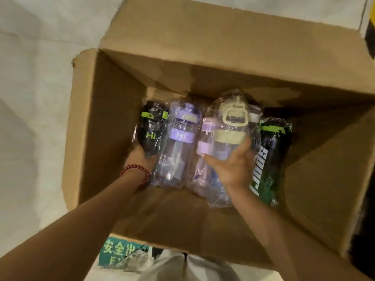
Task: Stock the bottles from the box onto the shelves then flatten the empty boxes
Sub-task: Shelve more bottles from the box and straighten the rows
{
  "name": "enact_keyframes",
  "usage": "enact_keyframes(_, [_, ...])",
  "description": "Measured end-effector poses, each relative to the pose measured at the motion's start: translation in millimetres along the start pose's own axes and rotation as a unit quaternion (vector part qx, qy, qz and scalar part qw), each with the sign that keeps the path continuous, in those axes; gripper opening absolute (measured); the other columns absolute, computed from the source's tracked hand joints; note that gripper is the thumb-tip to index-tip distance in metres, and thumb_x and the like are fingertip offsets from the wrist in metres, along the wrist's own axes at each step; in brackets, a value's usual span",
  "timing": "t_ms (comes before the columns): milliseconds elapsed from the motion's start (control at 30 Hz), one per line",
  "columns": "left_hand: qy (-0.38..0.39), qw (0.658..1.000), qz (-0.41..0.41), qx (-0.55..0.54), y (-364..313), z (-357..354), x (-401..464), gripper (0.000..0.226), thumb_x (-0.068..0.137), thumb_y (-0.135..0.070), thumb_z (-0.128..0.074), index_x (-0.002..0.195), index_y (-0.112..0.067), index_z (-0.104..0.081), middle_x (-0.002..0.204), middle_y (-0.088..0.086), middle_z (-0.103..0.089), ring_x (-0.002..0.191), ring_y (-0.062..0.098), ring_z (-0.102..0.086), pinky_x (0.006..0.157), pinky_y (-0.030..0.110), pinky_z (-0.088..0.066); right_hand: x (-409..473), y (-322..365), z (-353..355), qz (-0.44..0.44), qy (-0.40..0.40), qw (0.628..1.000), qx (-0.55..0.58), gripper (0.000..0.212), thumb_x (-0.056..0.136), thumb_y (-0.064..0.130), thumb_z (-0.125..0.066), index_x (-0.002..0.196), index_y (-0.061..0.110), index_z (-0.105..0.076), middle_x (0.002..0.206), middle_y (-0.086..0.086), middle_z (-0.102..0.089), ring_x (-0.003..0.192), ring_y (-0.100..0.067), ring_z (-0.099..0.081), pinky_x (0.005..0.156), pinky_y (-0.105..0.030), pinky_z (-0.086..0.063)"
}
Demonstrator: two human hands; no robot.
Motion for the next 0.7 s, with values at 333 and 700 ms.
enact_keyframes(333, [-0.054, 0.996, -0.019, 0.062, 1.7, -7.1, 24.5, 0.074, 0.052, -0.059, -0.072, 0.108, -0.013, -0.057, 0.103, 0.007, -0.063, 0.092, 0.027, -0.062, 0.083, 0.039, -0.053, 8.3, -12.1, -3.5, 0.016, -0.067, 0.997, 0.029, 0.111, 0.057, 0.034, -0.085, 0.145, 0.022, -0.019, 0.132, -0.011, -0.045, 0.115, -0.033, -0.048, 0.085, -0.045, -0.051])
enact_keyframes(700, [0.006, 0.997, 0.041, -0.058, 7.6, -6.3, 13.0, 0.082, 0.063, -0.037, -0.083, 0.125, -0.001, -0.042, 0.107, 0.011, -0.06, 0.088, 0.027, -0.058, 0.074, 0.035, -0.05, 16.8, -23.1, -1.7, -0.036, 0.06, 0.984, 0.162, 0.103, 0.06, 0.021, -0.082, 0.141, 0.034, -0.019, 0.115, 0.005, -0.057, 0.092, -0.016, -0.061, 0.074, -0.028, -0.047])
Point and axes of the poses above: each hand's wrist, its own x-axis towards the middle knuckle, its own z-axis out of the back of the hand, y = z × x, the point moved 10 cm from there along x, towards the middle knuckle
